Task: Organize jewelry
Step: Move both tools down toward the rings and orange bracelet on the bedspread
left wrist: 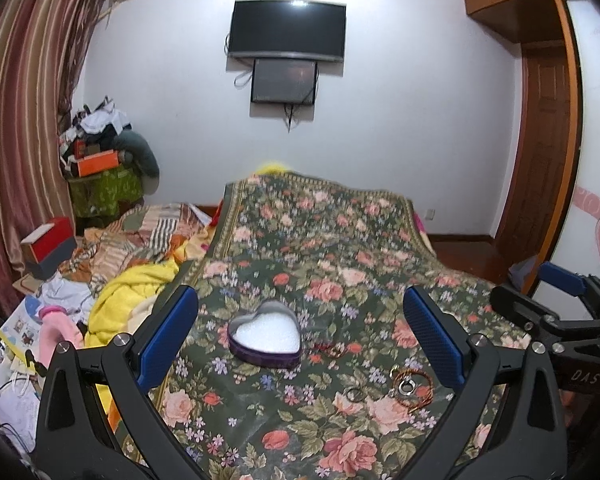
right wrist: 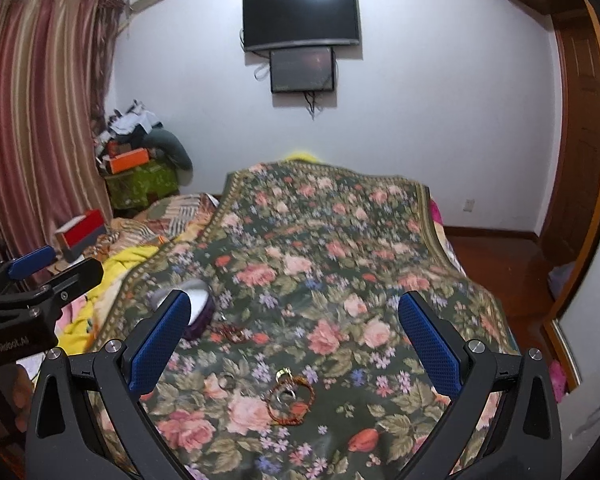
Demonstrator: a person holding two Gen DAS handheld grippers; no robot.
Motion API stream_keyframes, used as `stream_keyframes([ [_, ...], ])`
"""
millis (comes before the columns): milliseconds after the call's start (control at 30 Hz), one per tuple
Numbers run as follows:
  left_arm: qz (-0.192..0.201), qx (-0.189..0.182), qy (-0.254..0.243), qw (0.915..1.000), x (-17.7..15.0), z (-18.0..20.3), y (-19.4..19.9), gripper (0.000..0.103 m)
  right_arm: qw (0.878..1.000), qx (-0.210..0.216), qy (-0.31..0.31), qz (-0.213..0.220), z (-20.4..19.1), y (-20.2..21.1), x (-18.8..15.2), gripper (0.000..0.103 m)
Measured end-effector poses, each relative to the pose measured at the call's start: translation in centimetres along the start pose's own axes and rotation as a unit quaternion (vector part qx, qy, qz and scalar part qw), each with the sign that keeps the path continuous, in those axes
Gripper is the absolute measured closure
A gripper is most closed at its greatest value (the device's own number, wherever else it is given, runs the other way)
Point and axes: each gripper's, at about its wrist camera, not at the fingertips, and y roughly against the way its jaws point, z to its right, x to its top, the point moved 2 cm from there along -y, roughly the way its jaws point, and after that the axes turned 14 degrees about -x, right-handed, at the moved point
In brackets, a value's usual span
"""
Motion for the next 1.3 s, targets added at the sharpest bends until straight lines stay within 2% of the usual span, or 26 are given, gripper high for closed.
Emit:
stream_keyframes([
  [167, -0.056, -0.001, 0.027, 0.9981, -1.5, -1.6, -2.6, 0.0, 0.999, -0.012, 0.001, -0.041, 1.1, -1.9, -1.3, 0.0],
  [400, -0.136, -0.012, 0.05, 0.9894, -4.9, -3.3, -6.4, 0.0, 0.995, -0.022, 0.032, -0.093, 1.5, -3.9, -3.8, 0.0],
  [533, -0.17, -0.023, 0.05, 0.9838, -6.6, -3.5, -7.8, 0.006, 0.991, -0.015, 0.039, -0.125, 1.6, -5.1, -5.4, 0.001],
  [700, -0.214, -0.054, 0.048, 0.9742, -8.5, -3.0, -9.4, 0.017, 0.987, -0.001, 0.035, -0.156, 1.8, -6.4, -6.6, 0.017],
  [967, -0.251, -0.098, 0.049, 0.9617, -10.2, -1.8, -11.6, 0.033, 0.982, 0.029, 0.029, -0.182, 1.6, -7.9, -7.5, 0.042],
  [1067, -0.265, -0.112, 0.049, 0.9566, -10.7, -1.3, -12.7, 0.042, 0.981, 0.039, 0.03, -0.185, 1.3, -8.2, -7.4, 0.05],
  [1300, -0.289, -0.138, 0.035, 0.9467, -11.7, 0.0, -14.6, 0.053, 0.978, 0.069, 0.039, -0.192, 0.2, -8.8, -7.2, 0.063],
])
